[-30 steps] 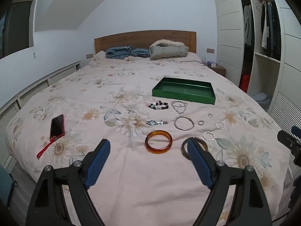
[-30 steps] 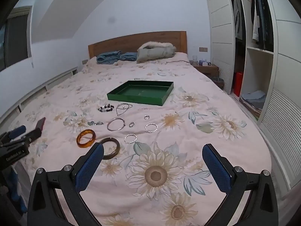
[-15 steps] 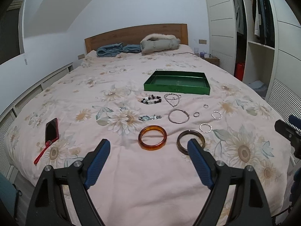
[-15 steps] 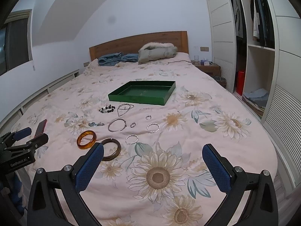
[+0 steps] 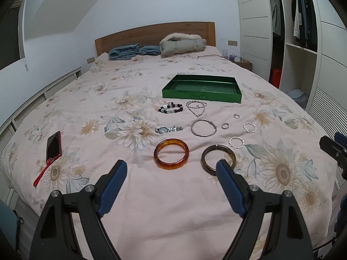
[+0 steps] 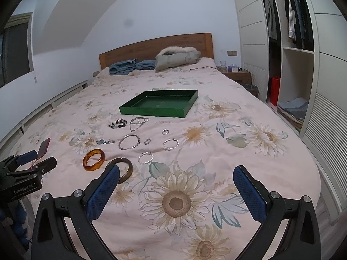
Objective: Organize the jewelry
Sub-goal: 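Move both tools toward the bangles and silver hoops on the bed, then grasp the dark brown bangle with the left tool while the right tool grasps a twisted silver hoop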
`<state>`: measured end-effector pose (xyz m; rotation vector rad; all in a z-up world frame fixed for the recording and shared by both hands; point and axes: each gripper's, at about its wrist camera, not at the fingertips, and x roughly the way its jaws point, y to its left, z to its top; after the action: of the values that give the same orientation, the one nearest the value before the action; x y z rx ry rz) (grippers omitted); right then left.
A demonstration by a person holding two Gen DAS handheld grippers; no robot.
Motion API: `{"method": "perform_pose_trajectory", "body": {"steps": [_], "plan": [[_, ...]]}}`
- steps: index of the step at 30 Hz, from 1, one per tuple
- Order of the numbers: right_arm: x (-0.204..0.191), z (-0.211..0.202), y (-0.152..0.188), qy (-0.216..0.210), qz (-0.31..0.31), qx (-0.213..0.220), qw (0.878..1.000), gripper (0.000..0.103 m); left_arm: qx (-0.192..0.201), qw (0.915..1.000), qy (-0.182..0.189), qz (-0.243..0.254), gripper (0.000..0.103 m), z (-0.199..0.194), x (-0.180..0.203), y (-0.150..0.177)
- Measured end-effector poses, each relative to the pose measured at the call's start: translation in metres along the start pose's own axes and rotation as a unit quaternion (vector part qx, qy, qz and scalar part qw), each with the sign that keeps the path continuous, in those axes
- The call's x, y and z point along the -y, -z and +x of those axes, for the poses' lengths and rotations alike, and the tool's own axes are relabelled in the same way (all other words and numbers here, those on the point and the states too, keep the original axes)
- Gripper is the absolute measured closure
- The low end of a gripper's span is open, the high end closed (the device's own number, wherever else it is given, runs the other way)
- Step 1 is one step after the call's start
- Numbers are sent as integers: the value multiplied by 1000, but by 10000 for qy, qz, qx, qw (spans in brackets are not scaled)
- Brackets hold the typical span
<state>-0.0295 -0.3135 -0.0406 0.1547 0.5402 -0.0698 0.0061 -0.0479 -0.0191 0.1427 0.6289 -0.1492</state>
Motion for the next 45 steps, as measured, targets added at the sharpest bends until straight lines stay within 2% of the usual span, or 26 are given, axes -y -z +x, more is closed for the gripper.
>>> {"method": "perform_pose_trajectory", "body": {"steps": [9,19,25,27,30,32,38,41,45], "plan": [[1,10,3,72,-14,-125,9999,0,130,9998,4,-119,19,3,-9,0],[6,25,10,2,65,-309,9995,2,-255,9992,141,-264,19,22,-16,6],[10,36,13,-60,93,-433,9990,11,-356,9983,283,-367,19,34,-13,11],[10,39,14,-94,84,-485,9987,18,-407,9979,307,-388,19,39,-10,12],[10,46,15,-189,99,-558,9982,23,-486,9972,387,-410,19,47,-6,13],[10,49,16,-237,96,-582,9980,30,-508,9969,437,-410,19,50,-3,13],[12,61,18,-390,139,-694,9967,38,-569,9954,610,-474,20,67,7,11],[15,68,20,-465,172,-780,9957,46,-691,9934,733,-543,21,82,15,8],[21,77,21,-534,211,-873,9945,50,-914,9893,869,-732,23,103,21,8]]}}
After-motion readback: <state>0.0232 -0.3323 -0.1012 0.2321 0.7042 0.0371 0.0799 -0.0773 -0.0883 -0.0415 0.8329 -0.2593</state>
